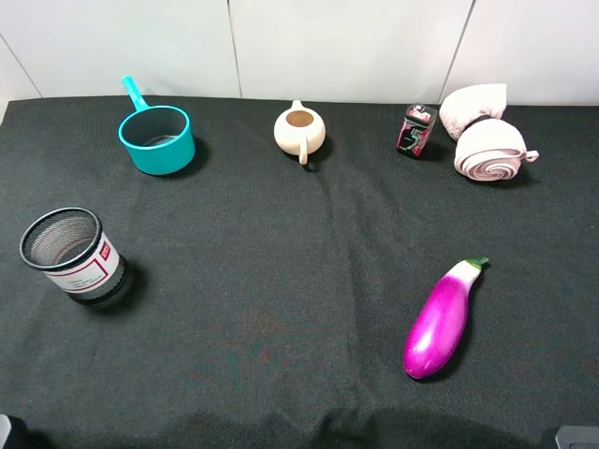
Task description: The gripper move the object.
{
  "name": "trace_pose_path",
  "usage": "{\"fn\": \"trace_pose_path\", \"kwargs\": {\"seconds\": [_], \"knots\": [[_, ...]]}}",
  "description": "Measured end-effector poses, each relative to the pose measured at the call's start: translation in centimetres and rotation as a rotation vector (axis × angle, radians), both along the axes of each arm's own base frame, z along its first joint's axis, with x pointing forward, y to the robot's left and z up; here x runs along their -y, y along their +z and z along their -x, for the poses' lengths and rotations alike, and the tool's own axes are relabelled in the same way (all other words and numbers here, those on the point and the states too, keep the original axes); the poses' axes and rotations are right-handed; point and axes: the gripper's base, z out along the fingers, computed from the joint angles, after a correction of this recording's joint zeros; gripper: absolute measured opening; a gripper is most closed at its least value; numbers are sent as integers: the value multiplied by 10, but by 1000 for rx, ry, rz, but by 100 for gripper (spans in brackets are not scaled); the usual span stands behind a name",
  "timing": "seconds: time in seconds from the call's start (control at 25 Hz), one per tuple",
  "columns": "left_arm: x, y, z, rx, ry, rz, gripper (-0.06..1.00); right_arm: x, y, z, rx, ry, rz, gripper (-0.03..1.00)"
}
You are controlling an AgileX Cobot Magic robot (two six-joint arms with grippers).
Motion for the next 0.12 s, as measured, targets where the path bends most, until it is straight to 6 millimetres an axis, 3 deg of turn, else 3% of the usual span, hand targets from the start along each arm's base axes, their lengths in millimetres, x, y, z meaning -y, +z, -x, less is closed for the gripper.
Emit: {"fn": "trace_pose_path", "kwargs": {"seconds": [0.12], "knots": [[0,0,0,0,0,0,99,0,0,0,0,0,0,69]]}}
